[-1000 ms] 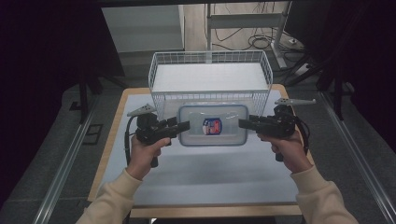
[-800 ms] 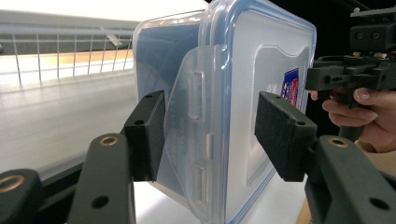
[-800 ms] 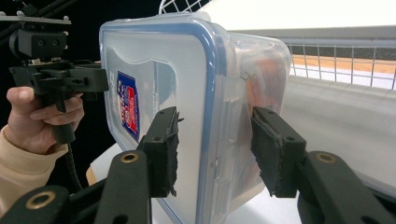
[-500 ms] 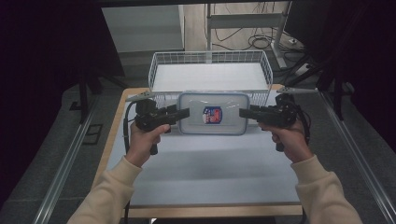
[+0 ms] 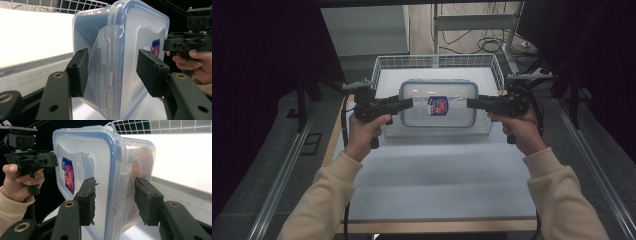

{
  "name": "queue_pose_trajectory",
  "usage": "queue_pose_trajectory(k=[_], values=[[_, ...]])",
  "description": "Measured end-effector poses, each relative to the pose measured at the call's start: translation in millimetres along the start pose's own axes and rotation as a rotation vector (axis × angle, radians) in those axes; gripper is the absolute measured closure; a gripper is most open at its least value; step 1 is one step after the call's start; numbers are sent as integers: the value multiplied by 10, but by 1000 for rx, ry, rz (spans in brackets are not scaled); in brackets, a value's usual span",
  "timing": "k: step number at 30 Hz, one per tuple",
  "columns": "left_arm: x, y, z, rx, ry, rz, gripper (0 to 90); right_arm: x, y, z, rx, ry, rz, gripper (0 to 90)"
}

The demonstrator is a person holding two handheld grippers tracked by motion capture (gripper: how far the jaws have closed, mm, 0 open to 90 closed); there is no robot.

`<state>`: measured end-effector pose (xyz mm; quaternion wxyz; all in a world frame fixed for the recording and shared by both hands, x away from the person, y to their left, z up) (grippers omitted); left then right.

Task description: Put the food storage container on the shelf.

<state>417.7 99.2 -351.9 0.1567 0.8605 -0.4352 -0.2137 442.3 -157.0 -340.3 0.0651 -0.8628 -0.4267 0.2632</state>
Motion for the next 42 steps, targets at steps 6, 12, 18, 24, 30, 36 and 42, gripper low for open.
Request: queue_pose_trajectory(k=[6, 12, 18, 24, 30, 36, 42], values=[[14, -69, -228, 3, 8, 8, 459, 61, 63, -191, 9, 3, -10, 526], [102, -187, -388, -13, 12, 21, 462, 124, 152, -381, 23, -1, -8, 526], [209, -289, -449, -41, 11, 18, 461, 196, 283, -479, 36, -12, -1, 526], [321, -410, -538, -58, -9, 10, 460, 283, 435, -558, 63, -20, -2, 523], [441, -556, -620, -98, -29, 10, 459, 379, 583, -663, 103, -38, 11, 519], [520, -687, -606, -140, -27, 11, 450, 479, 678, -698, 132, -68, 26, 517], [569, -764, -637, -184, -23, 5, 444, 530, 724, -722, 167, -63, 37, 505]])
Point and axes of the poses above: each handheld gripper's, and its own axes: x roughly forward along the jaws, z roughly out of its underside, y roughly to its right, the point moved 8 cm from there along x, roughly forward along the jaws, and after that the axes turned 5 degrees about z, right-handed, at the moved point
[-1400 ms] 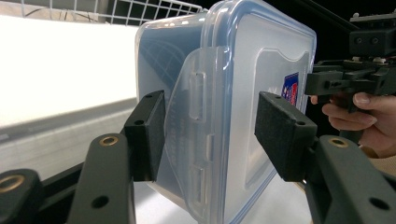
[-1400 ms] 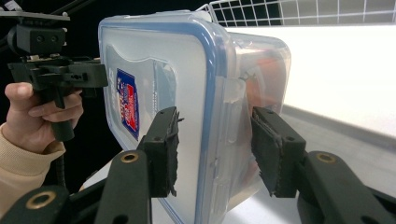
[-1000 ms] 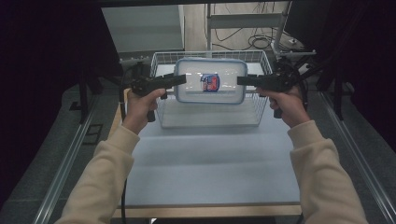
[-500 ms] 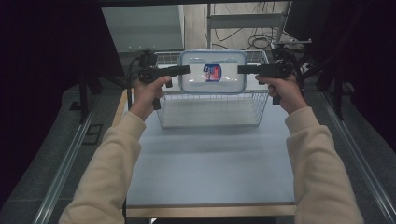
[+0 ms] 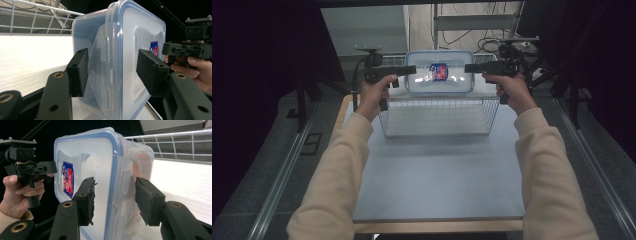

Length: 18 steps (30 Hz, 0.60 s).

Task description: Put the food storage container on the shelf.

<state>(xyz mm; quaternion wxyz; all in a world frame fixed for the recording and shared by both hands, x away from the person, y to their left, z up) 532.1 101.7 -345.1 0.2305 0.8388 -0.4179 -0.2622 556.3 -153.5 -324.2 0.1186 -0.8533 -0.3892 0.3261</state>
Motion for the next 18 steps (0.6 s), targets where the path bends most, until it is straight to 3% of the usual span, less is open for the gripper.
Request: queue_pose_trajectory(k=[5, 7, 8, 10, 12, 15, 18], values=[[103, -81, -42, -57, 4, -13, 413, 57, 53, -15, 43, -4, 21, 484], [164, -130, -30, -88, -15, -7, 396, 73, 89, -28, 52, 5, 59, 479], [164, -130, -30, -88, -15, -7, 376, 73, 89, -28, 52, 5, 59, 479], [185, -200, -47, -105, 3, -24, 378, 113, 139, -26, 64, -3, 104, 491], [185, -259, -54, -99, 1, -47, 385, 138, 150, -14, 69, 4, 108, 511], [202, -278, -54, -108, 0, -25, 369, 158, 152, -9, 66, 22, 121, 506], [223, -269, -34, -105, -16, -20, 298, 141, 151, -5, 33, 36, 157, 477]])
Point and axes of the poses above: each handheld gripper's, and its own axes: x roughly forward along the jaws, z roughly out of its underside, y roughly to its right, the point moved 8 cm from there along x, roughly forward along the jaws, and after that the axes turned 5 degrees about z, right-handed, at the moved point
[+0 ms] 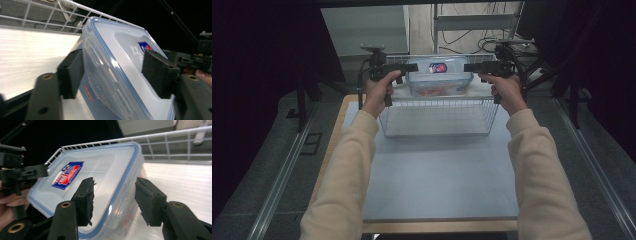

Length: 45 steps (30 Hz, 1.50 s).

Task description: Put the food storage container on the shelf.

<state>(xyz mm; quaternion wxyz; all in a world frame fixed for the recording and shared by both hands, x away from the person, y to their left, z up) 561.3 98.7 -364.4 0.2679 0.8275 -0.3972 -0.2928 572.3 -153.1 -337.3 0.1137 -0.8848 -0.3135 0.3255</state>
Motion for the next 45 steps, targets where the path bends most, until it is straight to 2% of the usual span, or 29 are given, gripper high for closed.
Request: queue_pose_trajectory(k=[2, 4, 9, 14, 17, 19, 22, 24, 26, 28, 32, 38, 41, 45], values=[[-27, 5, -17, 4, 19, -6, 253, -27, -1, 3, -14, 14, 8, 450], [-71, 46, -46, -2, 41, 21, 202, -77, -4, -4, -13, 41, 6, 436], [-192, 193, -44, 52, 57, 36, 180, -214, -61, 41, -55, 73, -17, 392], [-330, 309, 55, 98, 68, 22, 180, -339, -103, 119, -93, 81, -36, 374], [-408, 339, 175, 142, 57, -11, 180, -419, -120, 205, -116, 84, -56, 361], [-463, 373, 271, 161, 51, -10, 180, -459, -130, 287, -137, 76, -65, 347], [-552, 423, 433, 192, 55, -35, 177, -512, -140, 418, -168, 62, -74, 332], [-614, 466, 562, 218, 52, -37, 177, -552, -149, 513, -184, 64, -80, 322], [-679, 499, 700, 229, 56, -39, 177, -595, -165, 620, -193, 70, -93, 317], [-733, 533, 861, 246, 44, -23, 178, -636, -178, 738, -201, 74, -102, 314], [-824, 531, 1185, 285, 16, -34, 178, -705, -190, 996, -213, 78, -123, 304], [-912, 471, 1652, 251, -13, -12, 183, -761, -198, 1434, -240, 62, -129, 286], [-919, 428, 1824, 252, -25, -14, 185, -762, -188, 1677, -246, 43, -144, 285], [-882, 352, 2068, 251, -54, -14, 189, -744, -127, 1956, -242, 39, -123, 285]])
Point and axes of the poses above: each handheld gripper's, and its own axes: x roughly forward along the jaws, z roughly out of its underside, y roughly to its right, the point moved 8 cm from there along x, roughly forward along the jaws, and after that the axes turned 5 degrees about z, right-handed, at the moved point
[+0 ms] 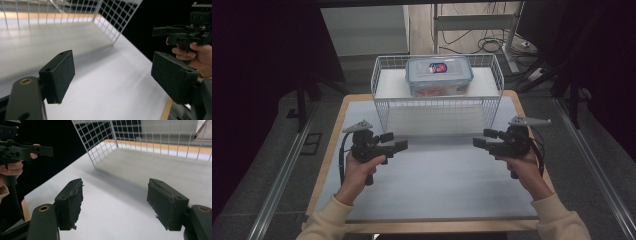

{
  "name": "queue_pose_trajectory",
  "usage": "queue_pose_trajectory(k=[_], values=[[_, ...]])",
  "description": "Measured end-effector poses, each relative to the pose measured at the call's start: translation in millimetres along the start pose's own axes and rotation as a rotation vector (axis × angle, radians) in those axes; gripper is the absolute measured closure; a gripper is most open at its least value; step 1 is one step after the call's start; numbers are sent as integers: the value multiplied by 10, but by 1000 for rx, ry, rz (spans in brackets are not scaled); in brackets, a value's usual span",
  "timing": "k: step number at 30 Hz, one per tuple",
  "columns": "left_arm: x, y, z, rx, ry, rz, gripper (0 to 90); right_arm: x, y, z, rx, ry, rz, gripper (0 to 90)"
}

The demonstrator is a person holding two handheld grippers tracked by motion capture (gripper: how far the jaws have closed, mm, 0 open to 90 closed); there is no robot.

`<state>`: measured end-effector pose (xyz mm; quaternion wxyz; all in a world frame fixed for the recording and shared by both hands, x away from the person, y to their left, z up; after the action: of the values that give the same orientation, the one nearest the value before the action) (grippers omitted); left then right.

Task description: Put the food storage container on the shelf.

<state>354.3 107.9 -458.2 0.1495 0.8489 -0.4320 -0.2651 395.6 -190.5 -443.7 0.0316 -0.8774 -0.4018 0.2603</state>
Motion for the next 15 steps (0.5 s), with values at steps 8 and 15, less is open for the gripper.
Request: queue_pose_trajectory(k=[8, 15], values=[[128, -95, 352, -24, -75, -10, 195, 51, 53, 395, 22, -68, -11, 278], [144, -111, 381, -19, -81, -10, 196, 42, 66, 386, 33, -63, -13, 270]])
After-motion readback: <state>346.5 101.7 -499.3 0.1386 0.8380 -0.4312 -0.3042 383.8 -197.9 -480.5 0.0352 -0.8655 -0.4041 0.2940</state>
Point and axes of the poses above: each handheld gripper's, and its own axes: x roughly forward along the jaws, z roughly out of its underside, y roughly to its right, the point moved 8 cm from there along x, roughly forward along the jaws, and after that the axes turned 5 degrees about z, right-handed, at the moved point
